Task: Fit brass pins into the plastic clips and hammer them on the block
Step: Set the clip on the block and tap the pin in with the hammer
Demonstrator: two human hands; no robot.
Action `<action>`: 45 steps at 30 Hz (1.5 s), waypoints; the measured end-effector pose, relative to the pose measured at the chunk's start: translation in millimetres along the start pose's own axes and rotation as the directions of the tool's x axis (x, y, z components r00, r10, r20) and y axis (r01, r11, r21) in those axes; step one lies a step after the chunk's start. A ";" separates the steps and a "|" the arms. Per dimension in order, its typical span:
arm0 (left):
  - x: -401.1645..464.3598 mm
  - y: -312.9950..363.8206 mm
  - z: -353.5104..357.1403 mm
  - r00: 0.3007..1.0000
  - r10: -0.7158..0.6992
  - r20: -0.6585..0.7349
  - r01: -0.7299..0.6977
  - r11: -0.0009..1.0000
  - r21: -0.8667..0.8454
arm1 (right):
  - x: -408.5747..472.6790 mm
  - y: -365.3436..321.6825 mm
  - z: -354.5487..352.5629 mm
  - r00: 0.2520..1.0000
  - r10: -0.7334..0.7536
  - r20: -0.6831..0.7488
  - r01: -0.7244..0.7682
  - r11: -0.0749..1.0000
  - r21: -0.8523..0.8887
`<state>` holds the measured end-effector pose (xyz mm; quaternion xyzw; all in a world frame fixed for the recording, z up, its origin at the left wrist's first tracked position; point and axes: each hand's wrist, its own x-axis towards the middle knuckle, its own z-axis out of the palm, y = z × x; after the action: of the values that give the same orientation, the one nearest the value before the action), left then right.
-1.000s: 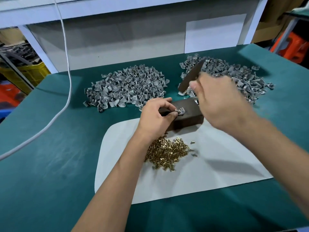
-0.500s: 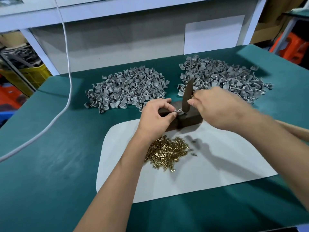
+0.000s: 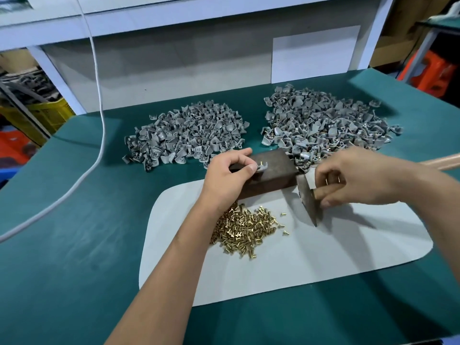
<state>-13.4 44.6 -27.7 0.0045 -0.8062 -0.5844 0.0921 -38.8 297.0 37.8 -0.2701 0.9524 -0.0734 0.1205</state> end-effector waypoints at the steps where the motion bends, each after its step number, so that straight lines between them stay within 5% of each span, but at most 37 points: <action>1: 0.0 -0.4 0.0 1.000 0.009 0.002 -0.009 1.000 0.003 | -0.2 0.7 -0.4 1.000 0.013 0.017 -0.013 1.000 -0.003; 4: 0.5 -1.9 -0.3 0.998 0.064 0.008 -0.065 0.997 0.038 | 0.3 2.2 -5.8 0.998 0.021 -0.065 -0.018 0.999 0.043; 8: 0.0 -1.0 1.3 0.956 0.289 -0.044 -0.277 0.945 0.170 | 15.7 -15.5 0.7 0.907 0.020 -0.422 0.081 0.972 0.221; 12: 0.7 -0.8 1.2 0.905 0.419 -0.067 -0.394 0.888 0.235 | 32.9 -40.0 28.2 0.876 0.006 -0.482 0.237 0.866 0.441; 17: 2.4 -2.7 0.3 0.875 0.480 -0.071 -0.451 0.859 0.243 | 37.8 -43.6 47.4 0.709 0.068 -0.702 0.397 0.785 0.475; 31: -2.1 6.3 2.4 0.785 0.613 -0.086 -0.568 0.768 0.295 | 33.0 -41.8 56.4 0.510 -0.063 -0.858 0.437 0.878 0.195; 37: -4.5 9.5 5.1 0.740 0.666 -0.093 -0.593 0.712 0.376 | 31.7 -45.5 56.5 0.510 -0.140 -0.849 0.420 0.902 0.104; 45: -8.2 9.9 8.1 0.688 0.726 -0.024 -0.631 0.613 0.475 | 31.9 -52.0 59.7 0.551 -0.072 -0.832 0.437 0.874 0.213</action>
<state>-5.6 56.3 -22.0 -0.2196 -0.8396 -0.3078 0.3900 -23.2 231.7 -14.9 -0.3154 0.8154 -0.3953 -0.2817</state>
